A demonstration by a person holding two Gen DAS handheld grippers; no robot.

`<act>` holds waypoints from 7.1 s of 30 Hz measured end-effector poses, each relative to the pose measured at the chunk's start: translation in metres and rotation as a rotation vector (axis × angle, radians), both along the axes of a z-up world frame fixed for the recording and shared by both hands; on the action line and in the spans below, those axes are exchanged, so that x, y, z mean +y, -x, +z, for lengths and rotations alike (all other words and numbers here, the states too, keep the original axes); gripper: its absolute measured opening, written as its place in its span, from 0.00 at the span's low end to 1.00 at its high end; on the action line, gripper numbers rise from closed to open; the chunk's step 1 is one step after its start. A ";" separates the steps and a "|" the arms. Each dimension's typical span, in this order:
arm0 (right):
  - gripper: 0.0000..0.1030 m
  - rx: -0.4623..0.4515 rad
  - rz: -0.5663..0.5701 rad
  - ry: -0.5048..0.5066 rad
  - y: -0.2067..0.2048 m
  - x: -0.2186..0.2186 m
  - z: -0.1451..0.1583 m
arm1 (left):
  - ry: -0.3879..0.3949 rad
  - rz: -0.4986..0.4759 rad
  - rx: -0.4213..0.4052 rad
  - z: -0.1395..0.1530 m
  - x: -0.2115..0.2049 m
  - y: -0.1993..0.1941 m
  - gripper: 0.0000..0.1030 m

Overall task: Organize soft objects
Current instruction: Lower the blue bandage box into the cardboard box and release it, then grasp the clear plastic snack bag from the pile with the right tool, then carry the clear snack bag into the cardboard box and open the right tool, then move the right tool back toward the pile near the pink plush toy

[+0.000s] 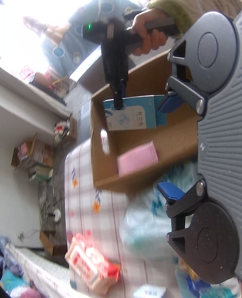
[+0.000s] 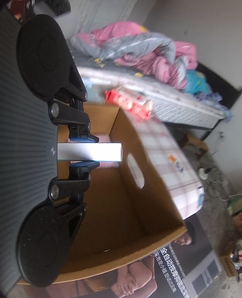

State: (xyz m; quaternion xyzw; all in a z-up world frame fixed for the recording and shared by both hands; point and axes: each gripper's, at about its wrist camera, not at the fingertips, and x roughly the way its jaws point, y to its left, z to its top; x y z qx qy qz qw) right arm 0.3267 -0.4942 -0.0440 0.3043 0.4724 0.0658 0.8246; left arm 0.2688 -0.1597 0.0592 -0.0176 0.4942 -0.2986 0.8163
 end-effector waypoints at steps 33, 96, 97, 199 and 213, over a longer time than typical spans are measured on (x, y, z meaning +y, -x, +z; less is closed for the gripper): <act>0.54 0.157 -0.017 0.260 -0.029 0.032 -0.093 | -0.016 0.152 -0.098 -0.019 0.112 0.084 0.84; 0.53 -0.057 0.415 -0.361 0.079 0.405 -0.006 | 0.029 0.770 -0.045 -0.077 0.327 0.130 0.64; 0.53 -0.051 0.410 -0.370 0.082 0.405 -0.010 | 0.038 0.782 -0.031 -0.079 0.329 0.127 0.57; 0.33 -0.138 -0.070 0.430 0.054 0.090 0.030 | -0.062 0.380 -0.332 -0.062 0.222 0.198 0.80; 0.40 -0.253 0.222 -0.049 0.139 0.256 0.057 | -0.116 0.404 -0.389 -0.058 0.245 0.220 0.84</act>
